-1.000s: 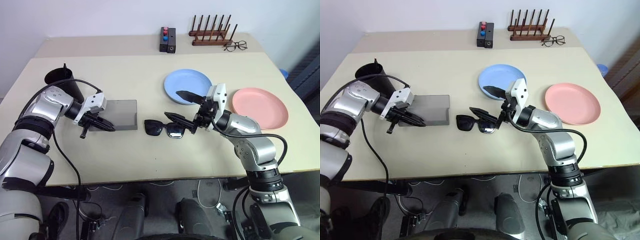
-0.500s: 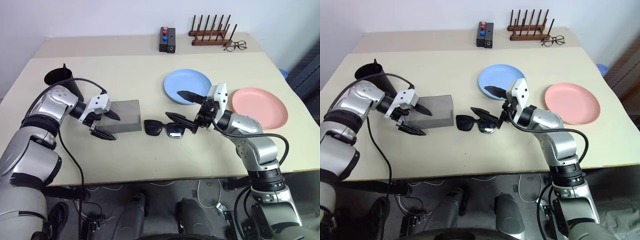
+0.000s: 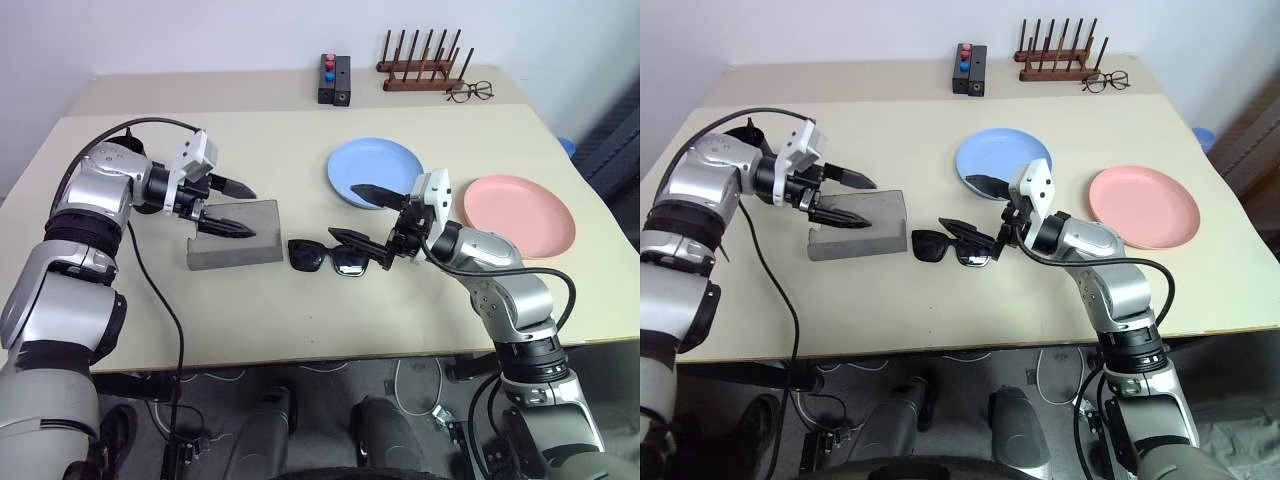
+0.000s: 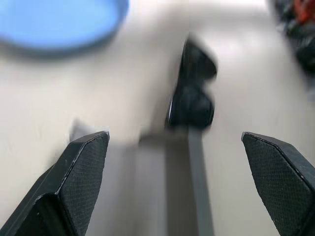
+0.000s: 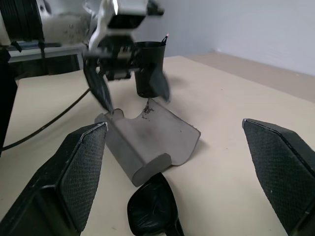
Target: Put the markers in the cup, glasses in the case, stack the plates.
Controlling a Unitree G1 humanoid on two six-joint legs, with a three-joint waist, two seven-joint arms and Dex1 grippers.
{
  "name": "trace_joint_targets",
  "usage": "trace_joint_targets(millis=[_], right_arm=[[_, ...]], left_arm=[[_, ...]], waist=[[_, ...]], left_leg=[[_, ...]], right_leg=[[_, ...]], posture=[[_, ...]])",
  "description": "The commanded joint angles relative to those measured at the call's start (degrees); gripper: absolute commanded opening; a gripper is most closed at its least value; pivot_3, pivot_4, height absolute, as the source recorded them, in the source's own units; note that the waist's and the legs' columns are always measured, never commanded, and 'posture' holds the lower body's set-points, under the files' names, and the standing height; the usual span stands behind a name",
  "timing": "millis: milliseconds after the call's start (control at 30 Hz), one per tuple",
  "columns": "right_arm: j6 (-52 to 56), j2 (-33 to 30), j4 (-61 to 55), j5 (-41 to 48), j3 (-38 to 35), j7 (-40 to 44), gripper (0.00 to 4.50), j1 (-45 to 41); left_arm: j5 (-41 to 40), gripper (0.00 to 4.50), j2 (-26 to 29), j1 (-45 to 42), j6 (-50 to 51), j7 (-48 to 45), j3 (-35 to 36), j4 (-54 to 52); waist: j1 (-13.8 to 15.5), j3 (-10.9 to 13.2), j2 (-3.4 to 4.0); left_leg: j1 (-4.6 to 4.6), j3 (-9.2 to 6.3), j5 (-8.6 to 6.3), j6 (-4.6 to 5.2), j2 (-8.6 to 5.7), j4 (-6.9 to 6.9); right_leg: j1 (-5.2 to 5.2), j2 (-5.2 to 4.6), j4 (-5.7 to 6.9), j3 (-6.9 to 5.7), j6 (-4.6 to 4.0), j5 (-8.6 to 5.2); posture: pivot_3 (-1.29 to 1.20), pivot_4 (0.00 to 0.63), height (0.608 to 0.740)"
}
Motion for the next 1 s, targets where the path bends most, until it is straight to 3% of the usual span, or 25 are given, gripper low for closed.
trace_joint_targets(millis=[33,400,767,867,1000], right_arm=[[-2.3,-1.1,1.5,-1.0,-1.1,1.0,4.50,-1.3],[-2.3,-9.5,2.2,0.0,-6.0,5.6,4.50,2.9],[-2.1,-8.8,-1.7,-0.3,-7.2,1.5,4.50,6.4],[-2.3,-8.8,-1.7,-0.4,-7.2,1.2,4.50,6.4],[-2.7,-8.6,-1.3,-0.9,-6.7,0.6,4.50,6.1]], left_arm=[[2.2,4.48,-4.4,-2.1,-0.7,0.1,3.0,-0.3],[18.4,4.48,-20.9,-3.1,-10.1,5.3,1.9,8.2],[28.6,4.48,-24.5,-3.7,-15.1,7.3,1.4,14.1],[29.8,3.75,-25.5,-3.3,-14.8,7.2,1.9,14.5],[30.4,1.80,-26.3,-3.1,-14.6,7.2,2.9,14.8]], waist=[[0.3,0.0,0.00],[0.1,0.0,-0.01],[0.1,0.0,-0.01],[0.3,0.0,-0.01],[0.2,0.0,-0.02]], left_leg=[[0.02,0.00,0.00,0.00,-0.01,0.01],[-0.02,0.03,-0.01,0.03,-0.02,0.07],[-0.01,0.05,-0.02,0.03,-0.03,0.08],[-0.02,0.04,-0.02,0.03,-0.05,0.10],[-0.01,0.03,-0.02,0.03,-0.05,0.10]], right_leg=[[0.04,0.00,0.00,-0.01,0.00,0.00],[0.04,-0.01,0.00,-0.04,0.04,-0.01],[0.03,-0.02,0.03,-0.03,0.05,-0.01],[0.05,-0.03,0.03,-0.03,0.06,-0.02],[0.05,-0.03,0.03,-0.04,0.06,-0.02]], posture=[[0.00,0.150,0.737],[0.00,0.150,0.737],[0.00,0.150,0.737],[0.00,0.150,0.737],[0.00,0.150,0.737]])
